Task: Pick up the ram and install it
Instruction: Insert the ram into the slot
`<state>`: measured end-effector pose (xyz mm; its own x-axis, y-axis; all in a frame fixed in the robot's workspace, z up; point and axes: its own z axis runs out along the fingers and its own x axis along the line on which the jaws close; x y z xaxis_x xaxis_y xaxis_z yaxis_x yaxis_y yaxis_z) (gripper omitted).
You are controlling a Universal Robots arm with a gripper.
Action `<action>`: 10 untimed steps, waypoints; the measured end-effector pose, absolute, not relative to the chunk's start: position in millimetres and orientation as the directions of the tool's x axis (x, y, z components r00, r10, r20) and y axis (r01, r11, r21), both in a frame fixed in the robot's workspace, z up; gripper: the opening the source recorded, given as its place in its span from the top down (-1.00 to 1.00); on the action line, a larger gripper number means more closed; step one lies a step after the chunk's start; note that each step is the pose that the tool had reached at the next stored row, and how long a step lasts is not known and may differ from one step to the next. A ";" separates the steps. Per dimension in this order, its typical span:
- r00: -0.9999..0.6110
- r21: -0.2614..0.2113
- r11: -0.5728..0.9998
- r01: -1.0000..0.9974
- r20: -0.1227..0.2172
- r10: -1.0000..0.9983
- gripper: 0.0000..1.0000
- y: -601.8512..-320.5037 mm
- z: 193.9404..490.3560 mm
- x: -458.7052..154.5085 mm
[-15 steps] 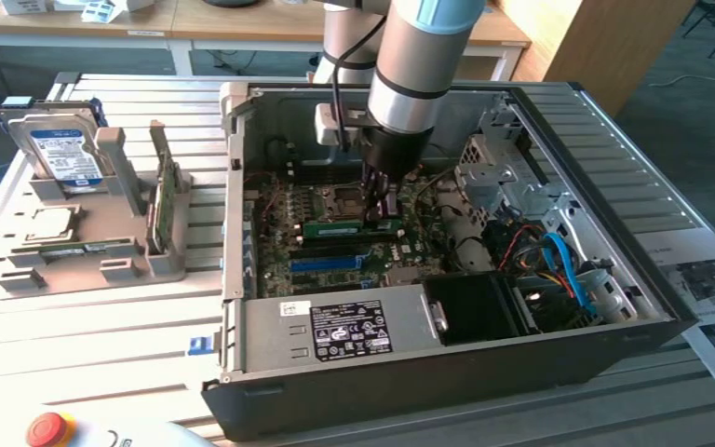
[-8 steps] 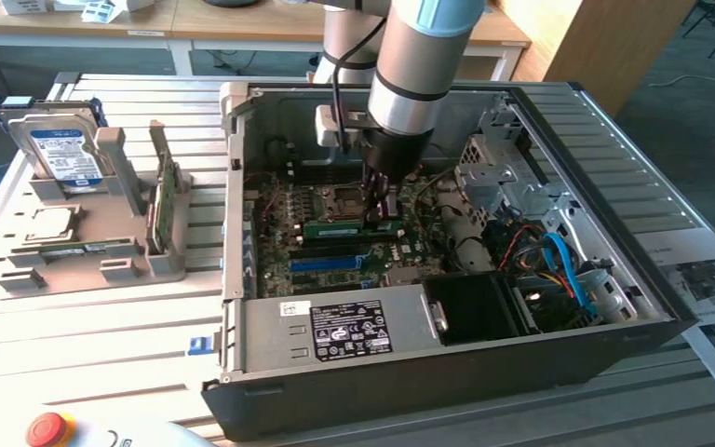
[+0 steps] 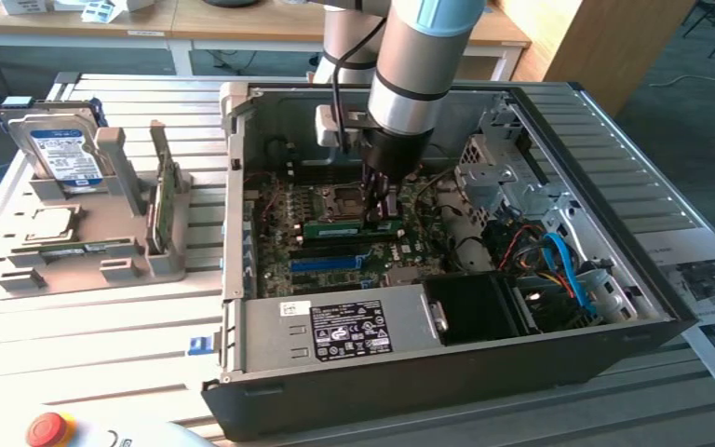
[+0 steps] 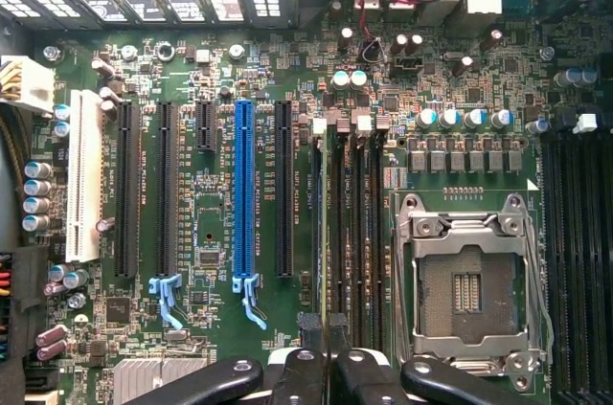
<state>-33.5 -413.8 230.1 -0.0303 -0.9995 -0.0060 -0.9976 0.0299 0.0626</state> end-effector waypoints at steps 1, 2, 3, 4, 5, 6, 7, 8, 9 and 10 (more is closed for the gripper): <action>-0.030 0.063 0.029 -0.998 -0.006 -1.000 0.76 -413.8 230.1 -33.5; -0.029 0.063 0.029 -0.998 -0.006 -1.000 0.76 -413.8 230.1 -33.5; -0.029 0.063 0.029 -0.998 -0.006 -1.000 0.76 -413.8 230.1 -33.5; -0.029 0.063 0.028 -0.998 -0.006 -1.000 0.76 -413.8 230.1 -33.5; -0.028 0.063 0.027 -0.998 -0.006 -1.000 0.76 -413.8 230.1 -33.5; -0.027 0.063 0.027 -0.998 -0.006 -1.000 0.76 -413.8 230.1 -33.5; -0.027 0.063 0.027 -0.998 -0.006 -1.000 0.76 -413.8 230.1 -33.5; -0.026 0.063 0.026 -0.998 -0.006 -1.000 0.76 -413.8 230.1 -33.5; -0.026 0.063 0.026 -0.998 -0.006 -1.000 0.76 -413.8 230.1 -33.4; -0.026 0.063 0.025 -0.998 -0.006 -1.000 0.76 -413.8 230.1 -33.5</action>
